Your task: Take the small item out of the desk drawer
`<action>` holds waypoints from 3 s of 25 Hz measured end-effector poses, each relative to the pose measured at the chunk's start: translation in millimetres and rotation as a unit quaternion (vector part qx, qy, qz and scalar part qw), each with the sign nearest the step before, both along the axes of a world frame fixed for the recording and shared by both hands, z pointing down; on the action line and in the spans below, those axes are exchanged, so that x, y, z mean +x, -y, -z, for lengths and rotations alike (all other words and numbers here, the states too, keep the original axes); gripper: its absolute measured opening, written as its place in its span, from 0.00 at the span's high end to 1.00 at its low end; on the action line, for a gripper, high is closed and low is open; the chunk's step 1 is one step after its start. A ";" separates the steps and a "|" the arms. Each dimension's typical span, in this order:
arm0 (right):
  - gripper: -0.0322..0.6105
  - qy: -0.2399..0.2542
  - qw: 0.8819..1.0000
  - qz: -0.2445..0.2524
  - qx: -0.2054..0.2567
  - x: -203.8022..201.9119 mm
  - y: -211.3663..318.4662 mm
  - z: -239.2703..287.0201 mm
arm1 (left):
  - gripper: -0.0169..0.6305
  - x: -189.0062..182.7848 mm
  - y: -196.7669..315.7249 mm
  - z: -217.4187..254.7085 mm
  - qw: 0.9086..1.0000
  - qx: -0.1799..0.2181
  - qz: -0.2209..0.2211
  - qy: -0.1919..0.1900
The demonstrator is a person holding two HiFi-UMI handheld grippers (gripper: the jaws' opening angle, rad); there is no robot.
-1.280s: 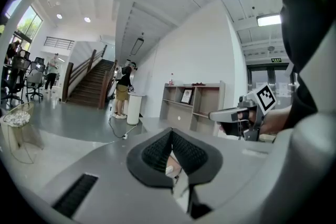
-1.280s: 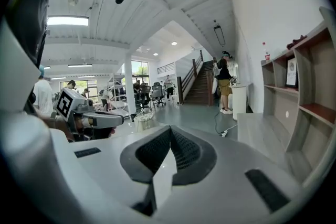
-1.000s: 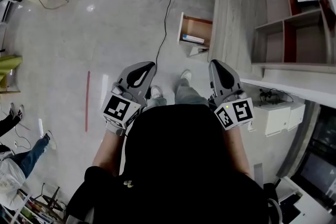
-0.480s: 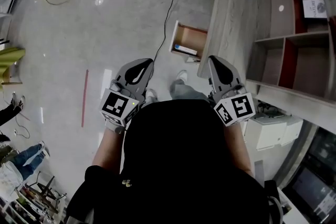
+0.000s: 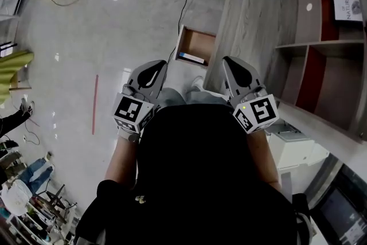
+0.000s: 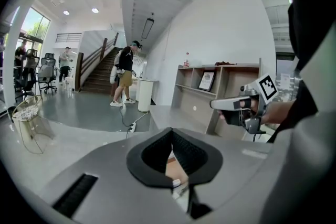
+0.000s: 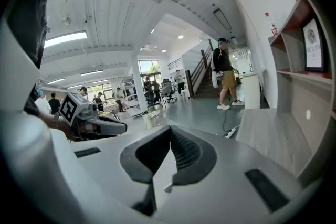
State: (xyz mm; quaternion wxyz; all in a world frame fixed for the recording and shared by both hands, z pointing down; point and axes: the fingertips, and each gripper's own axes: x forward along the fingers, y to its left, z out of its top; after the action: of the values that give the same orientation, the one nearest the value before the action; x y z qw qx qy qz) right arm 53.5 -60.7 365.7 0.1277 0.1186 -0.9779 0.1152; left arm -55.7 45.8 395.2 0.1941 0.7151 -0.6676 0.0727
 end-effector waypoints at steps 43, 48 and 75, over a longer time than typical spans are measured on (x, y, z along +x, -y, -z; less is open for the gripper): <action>0.95 -0.134 0.921 -0.364 -0.020 96.5 3.3 -30.3 | 0.66 47.0 46.2 -283.6 0.813 -0.272 -0.486 0.168; 0.95 -0.151 0.908 -0.390 -0.028 105.9 -7.4 -36.1 | 0.64 44.5 45.3 -317.6 0.775 -0.282 -0.521 0.219; 0.95 -0.191 0.882 -0.429 -0.038 120.5 -37.9 -41.5 | 0.64 36.5 50.4 -428.9 0.699 -0.350 -0.556 0.282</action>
State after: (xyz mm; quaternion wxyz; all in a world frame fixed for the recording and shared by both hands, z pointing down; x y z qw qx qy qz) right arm 174.0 -22.8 407.2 0.2542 0.5409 -0.7834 0.1707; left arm -19.2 -4.6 824.1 0.1571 0.7831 -0.0985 0.5936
